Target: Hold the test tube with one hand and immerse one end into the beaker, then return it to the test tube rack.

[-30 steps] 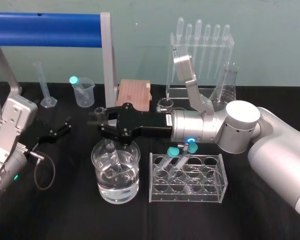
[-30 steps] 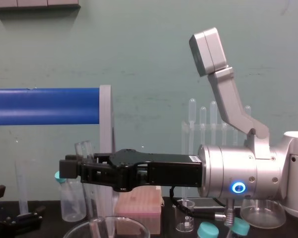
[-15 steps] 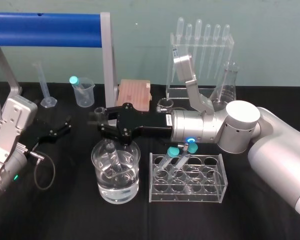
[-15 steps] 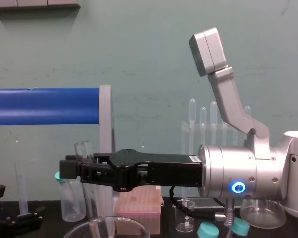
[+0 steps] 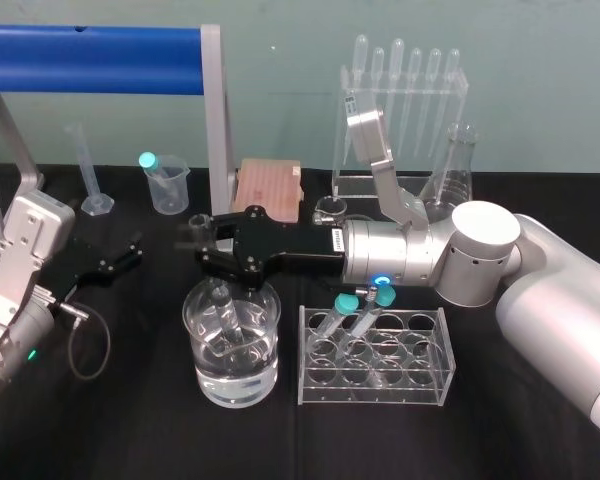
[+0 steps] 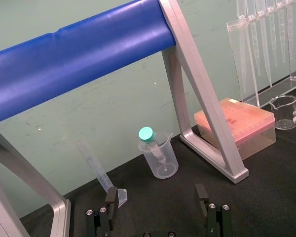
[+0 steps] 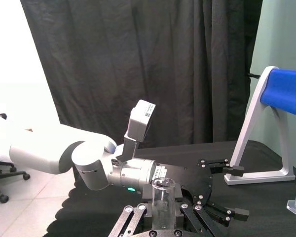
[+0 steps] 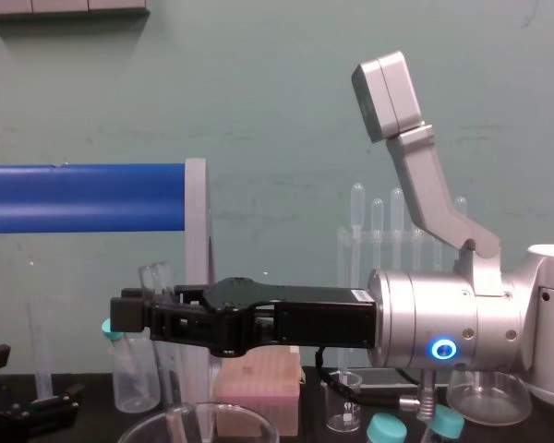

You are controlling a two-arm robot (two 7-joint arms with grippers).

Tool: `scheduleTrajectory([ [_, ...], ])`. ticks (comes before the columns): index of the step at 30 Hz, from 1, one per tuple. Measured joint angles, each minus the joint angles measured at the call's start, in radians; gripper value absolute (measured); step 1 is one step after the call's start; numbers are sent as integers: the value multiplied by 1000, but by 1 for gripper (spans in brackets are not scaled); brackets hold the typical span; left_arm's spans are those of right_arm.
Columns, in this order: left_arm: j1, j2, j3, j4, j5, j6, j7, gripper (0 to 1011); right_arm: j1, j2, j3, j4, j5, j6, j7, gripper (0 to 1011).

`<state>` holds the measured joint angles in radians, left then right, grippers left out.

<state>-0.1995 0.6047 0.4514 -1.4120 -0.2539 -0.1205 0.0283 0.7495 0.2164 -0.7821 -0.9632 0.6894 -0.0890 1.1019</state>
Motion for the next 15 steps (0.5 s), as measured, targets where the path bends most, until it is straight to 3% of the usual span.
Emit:
scheduleTrajectory([
  [15,0,0,0,0,0,0,0,1000,0,0,0,0,0,0,0,225],
])
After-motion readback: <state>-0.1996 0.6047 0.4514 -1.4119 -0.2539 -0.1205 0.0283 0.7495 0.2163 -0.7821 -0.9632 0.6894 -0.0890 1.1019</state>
